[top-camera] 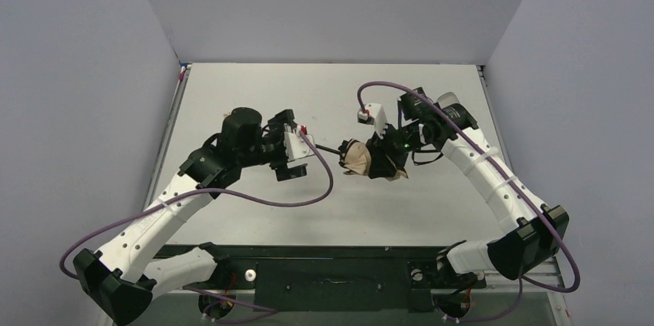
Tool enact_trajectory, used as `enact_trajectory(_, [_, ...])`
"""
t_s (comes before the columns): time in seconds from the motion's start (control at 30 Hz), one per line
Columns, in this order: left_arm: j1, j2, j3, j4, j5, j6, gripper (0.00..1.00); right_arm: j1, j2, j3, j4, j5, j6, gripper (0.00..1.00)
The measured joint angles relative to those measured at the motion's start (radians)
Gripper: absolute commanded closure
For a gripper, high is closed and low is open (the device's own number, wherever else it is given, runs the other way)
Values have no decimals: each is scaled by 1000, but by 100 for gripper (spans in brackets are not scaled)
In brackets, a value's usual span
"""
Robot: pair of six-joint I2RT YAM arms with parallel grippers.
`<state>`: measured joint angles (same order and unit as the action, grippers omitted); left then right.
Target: Open the umbrella
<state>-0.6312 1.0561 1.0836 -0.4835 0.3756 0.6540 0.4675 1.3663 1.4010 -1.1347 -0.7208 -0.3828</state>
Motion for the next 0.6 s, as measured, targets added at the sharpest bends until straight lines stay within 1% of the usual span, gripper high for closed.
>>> enact_trajectory(0.07, [7, -3, 0, 59, 19, -116, 3, -16, 1, 12, 31, -45, 67, 100])
enact_trajectory(0.13, [32, 0, 1, 127, 35, -277, 3, -37, 1, 19, 75, -87, 156, 100])
enact_trajectory(0.23, [88, 6, 11, 233, 29, -500, 3, -71, 1, 21, 193, -125, 322, 100])
enact_trajectory(0.4, [189, 48, 92, 402, -34, -826, 3, -87, 0, 20, 455, -158, 633, 100])
enact_trajectory(0.53, [267, 94, 139, 536, -8, -1100, 3, -87, -2, 9, 708, -193, 902, 100])
enact_trajectory(0.57, [277, 105, 139, 572, 5, -1168, 0, -87, -2, 5, 767, -201, 961, 100])
enact_trajectory(0.6, [280, 116, 139, 604, 23, -1226, 2, -87, -2, 5, 809, -206, 1007, 100])
